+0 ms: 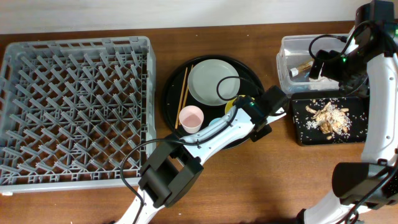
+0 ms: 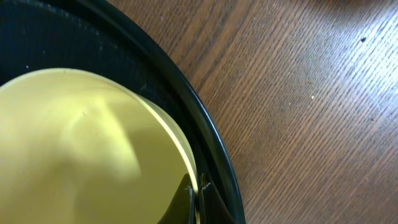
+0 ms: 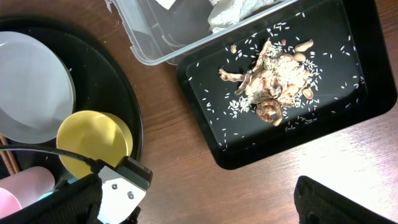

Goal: Sort waste into correct bins and load items into the dishwasher rack
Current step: 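Lift yellow bowl with left gripper and carry it to the rack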

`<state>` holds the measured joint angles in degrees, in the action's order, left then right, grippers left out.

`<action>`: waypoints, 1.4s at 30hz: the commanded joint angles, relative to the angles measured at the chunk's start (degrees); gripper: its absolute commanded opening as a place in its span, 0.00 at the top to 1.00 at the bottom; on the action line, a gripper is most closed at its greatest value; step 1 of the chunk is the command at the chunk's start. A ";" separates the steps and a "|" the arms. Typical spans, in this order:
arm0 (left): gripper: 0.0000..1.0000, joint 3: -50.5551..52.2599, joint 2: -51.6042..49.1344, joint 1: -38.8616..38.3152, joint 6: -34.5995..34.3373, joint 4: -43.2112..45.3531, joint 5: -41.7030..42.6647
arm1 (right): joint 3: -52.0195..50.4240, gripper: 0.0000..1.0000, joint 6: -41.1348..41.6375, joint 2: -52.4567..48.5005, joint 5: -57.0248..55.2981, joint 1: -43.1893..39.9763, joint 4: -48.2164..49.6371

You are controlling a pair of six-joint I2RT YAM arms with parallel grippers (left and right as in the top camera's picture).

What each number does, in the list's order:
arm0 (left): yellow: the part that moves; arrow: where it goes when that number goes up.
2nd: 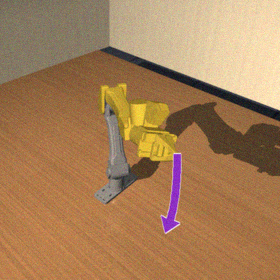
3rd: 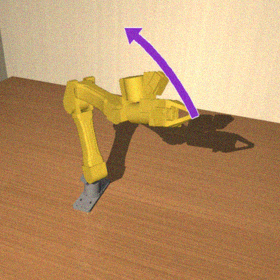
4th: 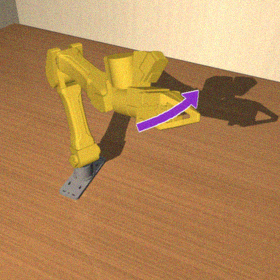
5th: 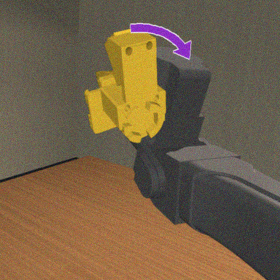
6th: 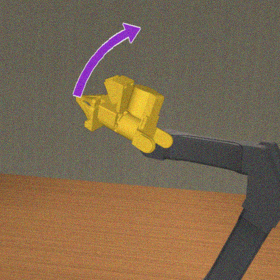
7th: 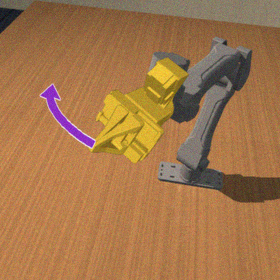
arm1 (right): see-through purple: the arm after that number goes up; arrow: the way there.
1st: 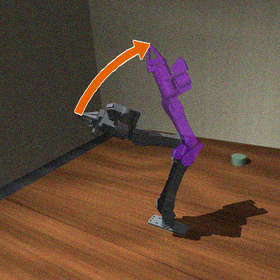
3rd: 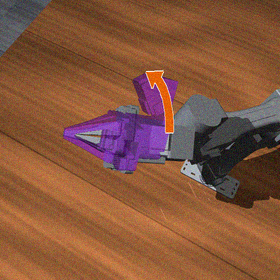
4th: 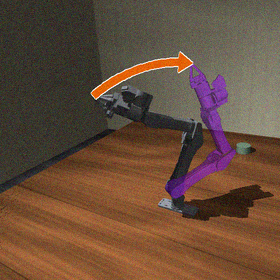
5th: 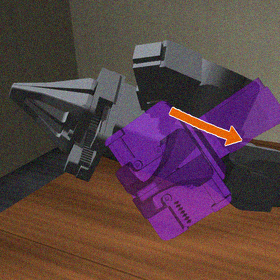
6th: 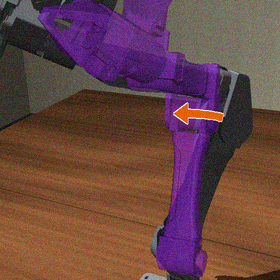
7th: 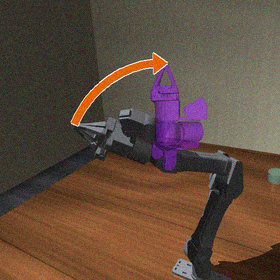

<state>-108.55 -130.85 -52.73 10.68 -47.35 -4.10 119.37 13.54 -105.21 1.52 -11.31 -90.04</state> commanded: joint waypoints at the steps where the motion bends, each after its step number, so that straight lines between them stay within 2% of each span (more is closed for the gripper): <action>1: 1.00 -3.21 0.26 0.39 0.07 -1.46 0.26 | -0.24 0.01 0.35 -0.33 -0.72 -0.02 -0.28; 11: 1.00 -9.40 0.37 0.76 1.25 -6.86 0.44 | -0.24 0.01 0.22 -0.33 -0.74 -0.02 -0.46; 20: 0.99 -14.73 0.37 6.82 1.25 -11.21 6.43 | -0.24 0.01 0.22 -0.33 -0.74 -0.02 -0.50; 31: 1.00 -20.94 0.37 10.58 1.68 -15.30 8.94 | -0.24 0.01 0.22 -0.33 -0.74 -0.02 -0.50; 37: 1.00 -26.88 0.37 15.54 1.66 -19.91 9.73 | -0.24 0.02 0.20 -0.33 -0.74 -0.02 -0.61; 42: 1.00 -32.22 0.37 24.06 1.66 -24.41 19.80 | -0.24 0.01 0.20 -0.33 -0.74 -0.02 -0.63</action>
<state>-137.62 -130.85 -33.50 11.44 -70.32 8.51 119.37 13.54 -105.21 1.50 -11.31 -90.70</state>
